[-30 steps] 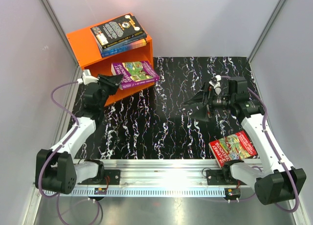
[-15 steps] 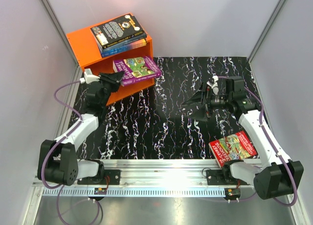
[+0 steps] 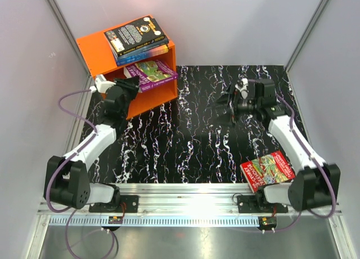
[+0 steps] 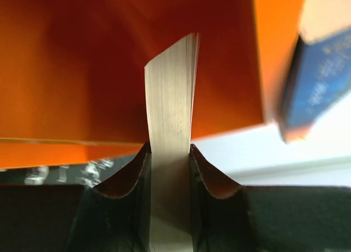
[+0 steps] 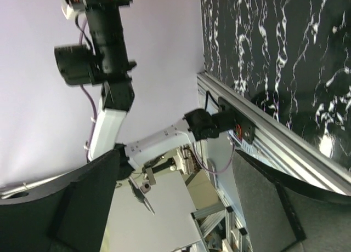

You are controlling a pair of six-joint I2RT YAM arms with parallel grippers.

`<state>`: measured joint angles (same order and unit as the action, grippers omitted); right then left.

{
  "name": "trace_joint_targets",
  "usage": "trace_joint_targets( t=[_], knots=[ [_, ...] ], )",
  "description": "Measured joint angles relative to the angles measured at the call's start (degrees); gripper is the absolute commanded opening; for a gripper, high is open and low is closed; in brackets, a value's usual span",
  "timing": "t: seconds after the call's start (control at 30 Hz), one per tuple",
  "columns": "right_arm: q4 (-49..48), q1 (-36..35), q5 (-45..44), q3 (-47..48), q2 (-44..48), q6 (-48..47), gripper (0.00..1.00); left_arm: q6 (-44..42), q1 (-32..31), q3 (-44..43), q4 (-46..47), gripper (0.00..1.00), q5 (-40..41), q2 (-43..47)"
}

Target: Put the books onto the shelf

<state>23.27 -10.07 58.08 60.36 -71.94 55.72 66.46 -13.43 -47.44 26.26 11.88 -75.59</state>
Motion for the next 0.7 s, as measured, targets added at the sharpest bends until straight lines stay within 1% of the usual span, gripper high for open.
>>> trace_joint_targets(
  t=[0.03,0.1,0.13,0.17,0.27,0.37,0.4,0.43,0.47,0.5,0.53,0.63,0.7],
  knots=[
    [-2.0,0.0,-0.4,1.0,-2.2,1.1,0.85,-0.6,-0.5,-0.9,-2.0,0.12,2.3,0.0],
    [-5.7,-0.3,-1.1,4.2,-7.1,2.9,0.82,-1.6,-1.6,-2.8,-6.2,0.21,6.5,-0.4],
    [-7.4,-0.5,-1.6,5.8,-9.6,3.6,0.79,-1.7,-2.1,-3.7,-7.7,0.31,8.0,-0.8],
    [-8.8,-0.6,-1.8,7.0,-11.3,4.2,0.79,-1.8,-2.4,-4.7,-8.9,0.34,9.1,-1.3],
    [-11.6,-1.7,-2.7,10.5,-15.5,5.3,0.77,-1.6,-3.0,-7.2,-10.4,0.37,10.9,-3.7],
    [-13.7,-2.7,-3.1,10.9,-16.2,6.5,0.76,-1.2,-3.0,-9.0,-11.2,0.38,12.1,-6.6],
    [-14.3,-2.8,-3.1,10.8,-16.2,6.8,0.76,-1.2,-3.0,-9.6,-11.8,0.40,13.3,-7.4],
    [-15.5,-3.0,-3.1,10.6,-16.2,7.2,0.76,-1.1,-3.1,-9.9,-12.5,0.47,14.2,-8.0],
    [-16.7,-3.1,-3.1,10.0,-16.2,7.7,0.76,-1.0,-3.3,-10.2,-13.1,0.60,15.0,-8.3],
    [-17.7,-3.1,-3.1,9.0,-15.9,8.0,0.76,-0.8,-3.5,-10.8,-14.1,0.89,15.5,-8.7],
    [-18.4,-3.1,-3.2,8.0,-15.7,8.4,0.76,-0.6,-3.6,-11.7,-15.1,0.99,16.1,-9.1],
    [-19.2,-3.1,-3.1,5.2,-15.4,9.2,0.76,1.0,-4.0,-17.7,-22.3,0.99,18.6,-11.7],
    [-19.2,-3.1,-3.1,4.2,-15.4,9.6,0.75,1.2,-3.6,-23.1,-28.7,0.99,20.0,-13.9]
  ],
)
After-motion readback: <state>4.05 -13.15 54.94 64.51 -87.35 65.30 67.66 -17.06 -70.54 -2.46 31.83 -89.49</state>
